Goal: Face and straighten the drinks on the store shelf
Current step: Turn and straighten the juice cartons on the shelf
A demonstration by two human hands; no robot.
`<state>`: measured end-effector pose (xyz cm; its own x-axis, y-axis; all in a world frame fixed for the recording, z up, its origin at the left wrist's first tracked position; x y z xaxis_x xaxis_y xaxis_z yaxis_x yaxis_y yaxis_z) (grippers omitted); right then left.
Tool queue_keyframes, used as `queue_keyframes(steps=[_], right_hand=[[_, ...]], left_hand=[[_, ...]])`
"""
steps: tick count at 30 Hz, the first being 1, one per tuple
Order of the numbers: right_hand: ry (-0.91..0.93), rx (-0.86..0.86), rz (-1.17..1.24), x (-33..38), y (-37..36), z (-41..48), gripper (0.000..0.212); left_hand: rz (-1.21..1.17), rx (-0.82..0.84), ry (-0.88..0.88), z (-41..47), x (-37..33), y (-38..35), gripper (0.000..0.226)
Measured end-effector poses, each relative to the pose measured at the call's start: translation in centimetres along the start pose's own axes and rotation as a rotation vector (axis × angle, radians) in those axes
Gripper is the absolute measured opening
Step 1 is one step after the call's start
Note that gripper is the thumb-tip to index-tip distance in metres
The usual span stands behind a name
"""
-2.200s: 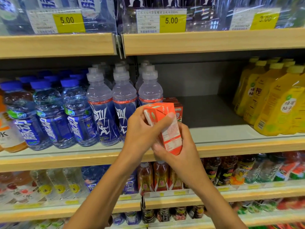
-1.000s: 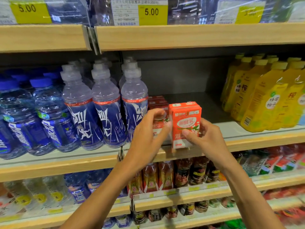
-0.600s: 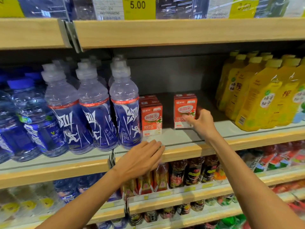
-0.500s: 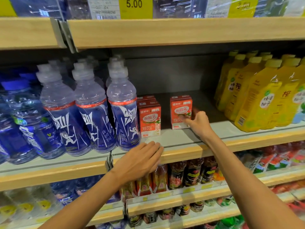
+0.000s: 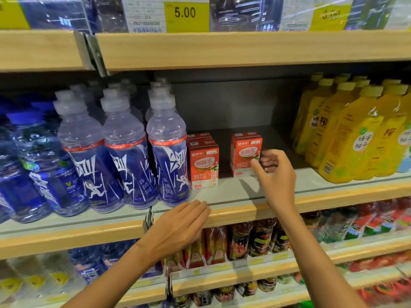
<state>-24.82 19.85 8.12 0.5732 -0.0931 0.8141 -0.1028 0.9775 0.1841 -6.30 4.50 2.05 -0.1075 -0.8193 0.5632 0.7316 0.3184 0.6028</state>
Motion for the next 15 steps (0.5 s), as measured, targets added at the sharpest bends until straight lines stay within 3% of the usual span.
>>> queue_keyframes(steps=[3,7,15], right_hand=[[0.021,0.175,0.085,1.8,-2.3,-1.8,0.035],[-0.086,0.372,0.083,3.0,-6.2,-2.4,0.055],[-0.170,0.357,0.081,2.6,-8.7,-2.5,0.050]], left_hand=[[-0.004,-0.008,-0.028,-1.4,0.5,0.1,0.038],[0.012,0.002,-0.066,-1.9,0.7,0.1,0.039],[0.023,0.006,-0.091,-1.8,0.6,0.6,0.044]])
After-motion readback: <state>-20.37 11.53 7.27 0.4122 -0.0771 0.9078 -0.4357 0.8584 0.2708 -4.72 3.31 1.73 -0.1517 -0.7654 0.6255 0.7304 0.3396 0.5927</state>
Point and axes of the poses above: each hand's wrist, its own z-axis towards the middle knuckle, its own y-axis out of the back of the hand, x = y × z, the point moved 3 cm from there along z, towards the middle knuckle, and after that the axes turned 6 degrees about z, right-handed, at the moved point
